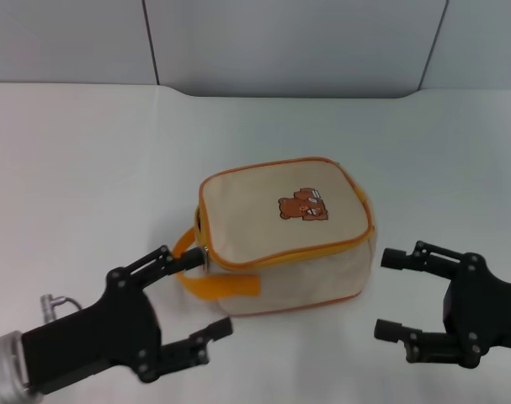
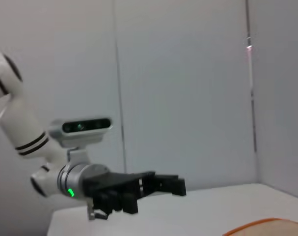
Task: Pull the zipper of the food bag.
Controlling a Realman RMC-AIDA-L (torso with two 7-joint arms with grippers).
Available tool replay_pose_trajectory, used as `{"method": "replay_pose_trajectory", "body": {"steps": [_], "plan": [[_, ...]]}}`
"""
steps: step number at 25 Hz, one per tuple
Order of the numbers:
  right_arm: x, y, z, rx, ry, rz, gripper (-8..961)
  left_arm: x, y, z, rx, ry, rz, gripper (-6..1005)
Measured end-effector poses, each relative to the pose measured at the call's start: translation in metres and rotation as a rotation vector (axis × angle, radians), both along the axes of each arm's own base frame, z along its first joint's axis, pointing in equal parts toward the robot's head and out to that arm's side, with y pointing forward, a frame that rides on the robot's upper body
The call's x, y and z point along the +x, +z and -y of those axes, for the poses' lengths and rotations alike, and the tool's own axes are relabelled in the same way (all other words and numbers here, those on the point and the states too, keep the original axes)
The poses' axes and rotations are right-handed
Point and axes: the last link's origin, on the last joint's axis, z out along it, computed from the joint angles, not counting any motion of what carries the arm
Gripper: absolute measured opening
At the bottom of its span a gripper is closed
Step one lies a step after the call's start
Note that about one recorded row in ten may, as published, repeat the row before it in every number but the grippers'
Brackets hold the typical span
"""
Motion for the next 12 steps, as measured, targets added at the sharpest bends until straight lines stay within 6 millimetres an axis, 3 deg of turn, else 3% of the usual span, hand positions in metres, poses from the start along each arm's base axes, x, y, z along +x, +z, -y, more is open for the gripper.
{"method": "replay_pose_trajectory", "body": {"steps": [2,12], "plan": [[-0.0021,-0.0008,-0.0019,-0.013,0.013,0.008,826,-0.0022,0.0045,0.002,-0.012,-0.004,0.002,821],[-0.005,-0.0008,-0.0056,-0.027,0.018,0.012,825,-0.0049,0.0084,0.0078,-0.027,-0.014,0.001,815]]}}
